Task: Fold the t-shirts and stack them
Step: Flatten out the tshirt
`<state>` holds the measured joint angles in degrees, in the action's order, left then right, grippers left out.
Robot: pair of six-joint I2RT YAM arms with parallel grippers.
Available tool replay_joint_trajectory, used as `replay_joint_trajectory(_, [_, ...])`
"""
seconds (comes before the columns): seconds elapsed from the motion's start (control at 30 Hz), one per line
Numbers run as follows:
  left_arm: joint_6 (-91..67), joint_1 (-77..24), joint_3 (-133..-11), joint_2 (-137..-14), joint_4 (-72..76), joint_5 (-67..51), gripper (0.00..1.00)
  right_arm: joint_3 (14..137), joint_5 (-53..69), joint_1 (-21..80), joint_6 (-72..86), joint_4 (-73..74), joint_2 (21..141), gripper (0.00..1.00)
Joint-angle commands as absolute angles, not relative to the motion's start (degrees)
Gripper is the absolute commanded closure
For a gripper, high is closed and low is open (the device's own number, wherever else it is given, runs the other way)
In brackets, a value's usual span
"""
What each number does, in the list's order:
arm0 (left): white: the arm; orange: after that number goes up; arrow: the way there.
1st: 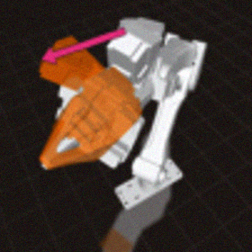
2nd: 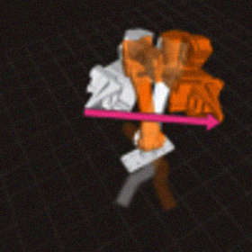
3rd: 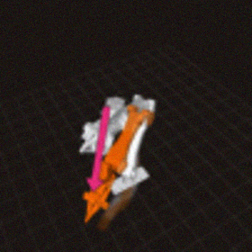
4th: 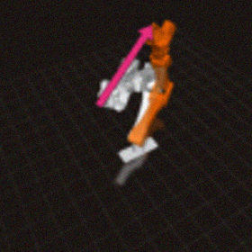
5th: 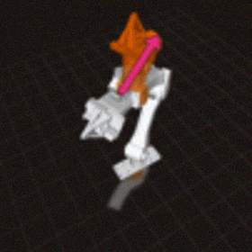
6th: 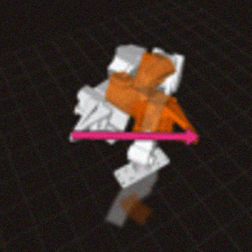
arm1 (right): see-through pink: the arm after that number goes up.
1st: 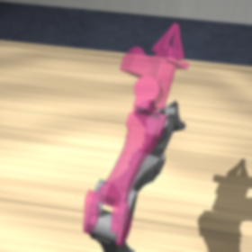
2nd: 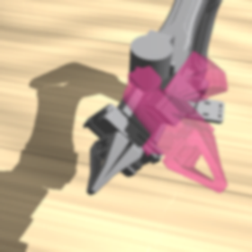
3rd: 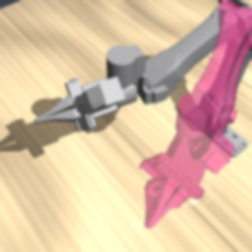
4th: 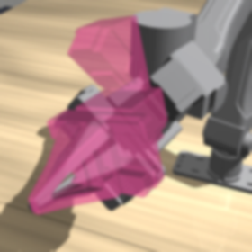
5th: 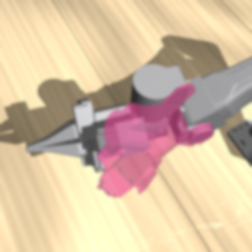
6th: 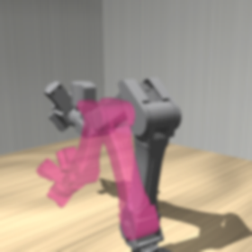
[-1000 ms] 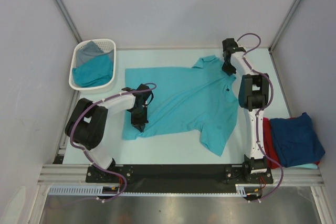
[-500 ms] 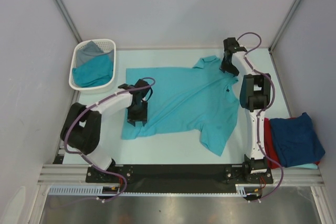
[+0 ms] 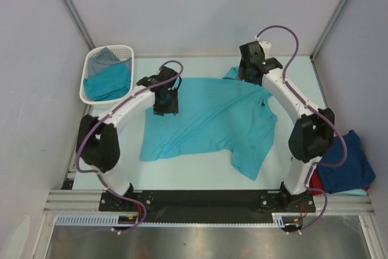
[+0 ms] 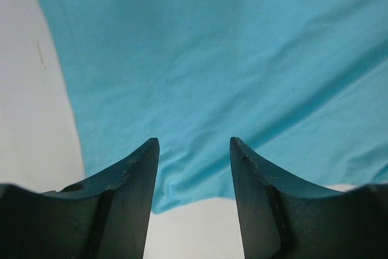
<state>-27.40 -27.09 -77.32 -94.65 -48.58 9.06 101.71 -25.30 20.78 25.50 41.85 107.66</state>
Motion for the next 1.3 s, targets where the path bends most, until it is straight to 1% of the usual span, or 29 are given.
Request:
replay_joint_trajectory(0.0, [-26.3,-27.2,-86.4,-103.3,-49.5,12.1,0.46,91.5,-30.4,22.4,28.1,43.5,98.5,0.30])
replay_joint_trajectory(0.07, [-26.4,-27.2,-91.0,-107.8,-50.5,13.4,0.49,85.9,-30.7,24.2,28.7,43.9,95.1,0.30])
replay_joint_trajectory(0.13, [-26.5,-27.1,-93.1,-109.4,-50.4,13.4,0.50,80.6,-30.8,25.7,28.9,43.7,90.3,0.30])
replay_joint_trajectory(0.23, [-26.2,-27.0,-95.1,-112.0,-50.0,13.4,0.50,76.9,-30.4,27.8,30.4,44.7,86.2,0.31])
replay_joint_trajectory(0.4, [-26.0,-26.5,-96.7,-114.8,-49.3,9.8,0.51,68.7,-29.9,29.1,33.8,46.4,83.3,0.33])
replay_joint_trajectory(0.5, [-26.0,-26.7,-94.1,-113.0,-47.0,6.8,0.52,64.9,-29.2,29.4,35.9,46.3,81.2,0.34])
replay_joint_trajectory(0.6, [-25.8,-27.9,-89.7,-108.6,-44.8,5.9,0.52,62.8,-28.9,30.9,37.8,47.7,78.8,0.34])
replay_joint_trajectory(0.7, [-25.9,-30.1,-82.4,-102.6,-42.7,6.6,0.50,60.5,-30.4,35.7,41.0,50.9,76.1,0.34])
replay_joint_trajectory(0.87, [-27.8,-33.7,-74.2,-92.6,-41.3,9.0,0.48,57.0,-30.5,42.8,48.0,55.1,73.0,0.34])
replay_joint_trajectory(0.93, [-28.7,-34.4,-70.7,-89.9,-41.5,9.6,0.48,55.8,-30.2,45.9,51.6,56.8,73.0,0.34])
replay_joint_trajectory(1.07, [-30.1,-36.6,-65.5,-83.5,-41.4,11.3,0.49,54.6,-30.8,56.0,58.5,60.6,74.4,0.34])
replay_joint_trajectory(1.17, [-30.8,-37.3,-62.3,-80.9,-41.1,12.1,0.49,53.1,-30.4,59.4,62.2,61.3,75.9,0.34])
replay_joint_trajectory(1.27, [-30.7,-37.3,-61.0,-81.7,-41.6,11.9,0.50,52.3,-29.9,61.3,64.2,61.3,78.2,0.34])
